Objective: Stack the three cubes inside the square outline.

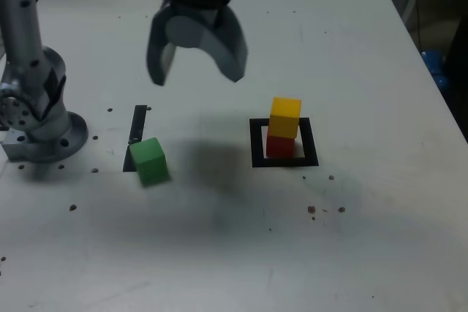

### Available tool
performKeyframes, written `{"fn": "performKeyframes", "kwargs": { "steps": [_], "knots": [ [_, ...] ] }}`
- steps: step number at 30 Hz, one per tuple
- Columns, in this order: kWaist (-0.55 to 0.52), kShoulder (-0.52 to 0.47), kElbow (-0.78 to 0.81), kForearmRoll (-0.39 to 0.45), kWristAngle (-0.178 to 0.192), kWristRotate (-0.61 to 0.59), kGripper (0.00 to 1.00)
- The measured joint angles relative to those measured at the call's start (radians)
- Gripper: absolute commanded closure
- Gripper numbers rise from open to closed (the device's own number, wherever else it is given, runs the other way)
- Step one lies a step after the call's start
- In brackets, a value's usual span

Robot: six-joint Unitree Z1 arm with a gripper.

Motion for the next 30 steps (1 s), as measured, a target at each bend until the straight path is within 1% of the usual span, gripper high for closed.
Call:
{"fn": "performKeyframes", "kwargs": {
  "steps": [2, 5, 8, 11, 15, 19, 23, 30],
  "knots": [
    [-0.005, -0.033, 0.061, -0.031, -0.018, -0.012, 0.0],
    [-0.025, -0.064, 0.115, -0.056, -0.031, -0.056, 0.0],
    [-0.049, -0.075, 0.166, -0.076, -0.044, -0.127, 0.01],
    [-0.068, -0.077, 0.19, -0.093, -0.059, -0.171, 0.01],
    [-0.106, -0.078, 0.263, -0.139, -0.109, -0.251, 0.01],
    [-0.118, -0.078, 0.317, -0.186, -0.155, -0.288, 0.01],
    [-0.12, -0.078, 0.374, -0.229, -0.206, -0.298, 0.01],
    [-0.12, -0.069, 0.424, -0.3, -0.26, -0.291, 0.03]
  ]
}}
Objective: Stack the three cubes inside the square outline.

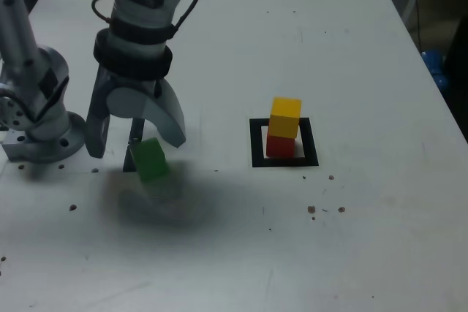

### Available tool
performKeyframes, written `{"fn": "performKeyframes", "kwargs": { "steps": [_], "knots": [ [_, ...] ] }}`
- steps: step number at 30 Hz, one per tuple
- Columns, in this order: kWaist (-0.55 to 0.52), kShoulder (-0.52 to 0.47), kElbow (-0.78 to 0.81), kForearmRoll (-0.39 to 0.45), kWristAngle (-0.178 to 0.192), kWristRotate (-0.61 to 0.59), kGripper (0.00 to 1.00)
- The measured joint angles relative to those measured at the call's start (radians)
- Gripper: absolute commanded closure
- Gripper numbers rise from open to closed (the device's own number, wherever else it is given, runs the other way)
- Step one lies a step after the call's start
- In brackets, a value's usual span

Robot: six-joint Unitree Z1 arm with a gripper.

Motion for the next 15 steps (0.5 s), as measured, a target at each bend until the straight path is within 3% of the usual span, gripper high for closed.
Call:
{"fn": "performKeyframes", "kwargs": {
  "steps": [15],
  "knots": [
    [0.0, 0.095, 0.059, -0.132, -0.047, 0.061, 0.13]
  ]
}}
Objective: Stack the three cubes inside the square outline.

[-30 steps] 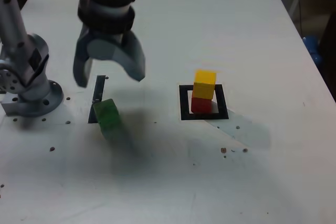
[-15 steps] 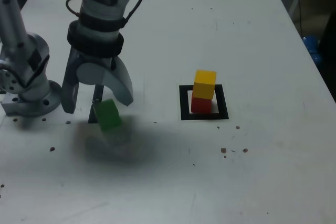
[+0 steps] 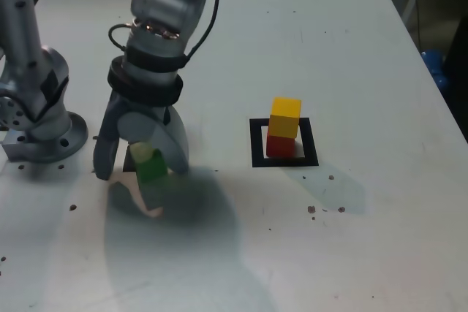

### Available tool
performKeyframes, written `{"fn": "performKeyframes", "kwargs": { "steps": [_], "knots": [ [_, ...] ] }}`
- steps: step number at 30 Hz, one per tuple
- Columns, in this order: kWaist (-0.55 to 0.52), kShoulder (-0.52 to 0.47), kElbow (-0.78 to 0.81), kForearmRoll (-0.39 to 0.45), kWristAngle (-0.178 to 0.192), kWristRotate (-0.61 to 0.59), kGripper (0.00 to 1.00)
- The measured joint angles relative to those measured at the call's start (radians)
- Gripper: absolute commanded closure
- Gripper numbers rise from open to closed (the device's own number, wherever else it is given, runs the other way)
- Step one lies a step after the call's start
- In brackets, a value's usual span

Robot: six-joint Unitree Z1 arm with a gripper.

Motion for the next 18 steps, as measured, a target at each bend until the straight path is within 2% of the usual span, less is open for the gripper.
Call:
{"fn": "performKeyframes", "kwargs": {
  "steps": [4, 9, 11, 13, 18],
  "knots": [
    [0.0, 0.011, 0.001, -0.017, -0.001, 0.004, 0.25],
    [0.0, 0.024, 0.0, -0.035, 0.001, 0.008, 0.55],
    [0.0, 0.026, 0.0, -0.047, 0.005, 0.011, 0.63],
    [0.0, 0.026, 0.0, -0.055, 0.008, 0.014, 0.66],
    [0.0, 0.026, 0.0, -0.061, 0.009, 0.016, 0.67]
  ]
}}
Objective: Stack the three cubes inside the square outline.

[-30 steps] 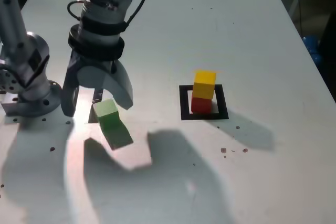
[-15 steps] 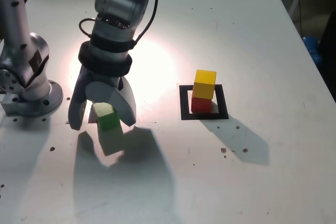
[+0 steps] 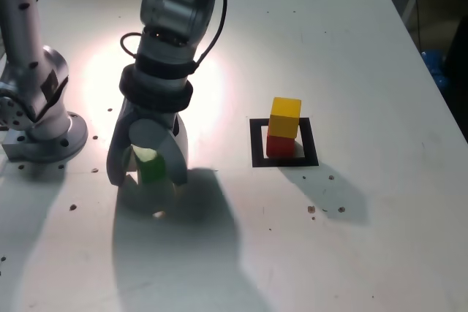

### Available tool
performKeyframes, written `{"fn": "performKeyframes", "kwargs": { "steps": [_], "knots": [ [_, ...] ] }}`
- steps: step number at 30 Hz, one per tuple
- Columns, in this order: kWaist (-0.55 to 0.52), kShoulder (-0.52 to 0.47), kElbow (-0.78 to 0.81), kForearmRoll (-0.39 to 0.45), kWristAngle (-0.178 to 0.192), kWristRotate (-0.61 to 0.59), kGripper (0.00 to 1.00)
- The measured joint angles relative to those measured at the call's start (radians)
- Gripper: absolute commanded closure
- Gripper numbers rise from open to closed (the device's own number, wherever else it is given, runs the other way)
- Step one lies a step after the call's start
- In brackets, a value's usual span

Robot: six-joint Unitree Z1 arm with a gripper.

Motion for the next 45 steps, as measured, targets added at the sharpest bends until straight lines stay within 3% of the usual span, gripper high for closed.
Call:
{"fn": "performKeyframes", "kwargs": {
  "steps": [10, 20, 27, 33, 40, 45],
  "knots": [
    [0.0, 0.0, 0.0, 0.0, 0.005, 0.006, 0.67],
    [-0.001, 0.0, -0.081, 0.068, 0.086, 0.061, 0.67],
    [-0.008, 0.0, -0.289, 0.267, 0.197, 0.098, 0.67],
    [-0.009, 0.002, -0.48, 0.454, 0.263, 0.137, 0.67],
    [-0.009, 0.072, -0.704, 0.581, 0.286, 0.203, 0.67],
    [-0.009, 0.136, -0.849, 0.614, 0.286, 0.234, 0.67]
  ]
}}
